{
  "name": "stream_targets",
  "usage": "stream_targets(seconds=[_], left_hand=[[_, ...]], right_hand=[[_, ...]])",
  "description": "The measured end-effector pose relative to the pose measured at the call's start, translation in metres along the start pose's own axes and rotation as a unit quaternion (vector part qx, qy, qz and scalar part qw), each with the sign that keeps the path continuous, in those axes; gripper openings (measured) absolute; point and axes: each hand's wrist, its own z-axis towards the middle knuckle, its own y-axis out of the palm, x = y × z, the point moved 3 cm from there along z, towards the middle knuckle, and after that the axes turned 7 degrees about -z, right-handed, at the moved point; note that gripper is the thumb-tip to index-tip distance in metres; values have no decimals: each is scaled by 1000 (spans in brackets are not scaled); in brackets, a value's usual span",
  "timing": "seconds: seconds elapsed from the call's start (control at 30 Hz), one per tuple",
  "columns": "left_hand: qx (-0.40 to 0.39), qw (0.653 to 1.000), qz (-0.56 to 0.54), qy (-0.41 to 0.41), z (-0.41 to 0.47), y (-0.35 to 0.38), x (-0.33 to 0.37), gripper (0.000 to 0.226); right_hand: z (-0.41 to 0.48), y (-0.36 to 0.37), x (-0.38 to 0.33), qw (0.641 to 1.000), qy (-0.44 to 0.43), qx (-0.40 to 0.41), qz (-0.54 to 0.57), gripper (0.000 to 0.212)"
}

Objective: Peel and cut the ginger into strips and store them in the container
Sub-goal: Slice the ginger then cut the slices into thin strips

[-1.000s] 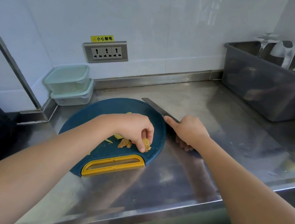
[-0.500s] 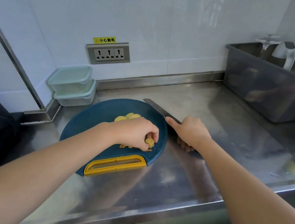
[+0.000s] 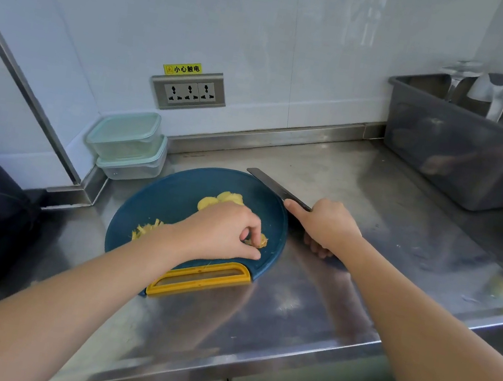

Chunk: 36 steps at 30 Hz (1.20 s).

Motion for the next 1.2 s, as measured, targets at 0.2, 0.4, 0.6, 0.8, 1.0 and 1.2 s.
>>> stream_targets(seconds=[0.2, 0.4, 0.6, 0.8, 1.0, 1.2], left_hand=[[12, 1000, 2, -24, -8, 16, -1, 11], [65, 989, 96, -87, -10, 1, -17, 20], [51, 998, 2, -35, 5, 11, -1, 40], [-30, 999, -23, 2, 17, 11, 0, 25], [53, 997, -58, 9, 20, -2, -13, 26], [67, 997, -3, -31, 38, -1, -43, 24]], right_hand=[[0, 1, 0, 1000, 6, 3, -8, 76], [0, 1, 0, 1000, 6, 2, -6, 77], [0, 2, 0, 1000, 11, 1, -5, 79], [-1, 1, 0, 1000, 17, -4, 2, 78], [0, 0, 1, 1000, 18, -5, 6, 78], [0, 1, 1, 1000, 20, -3, 0, 76]])
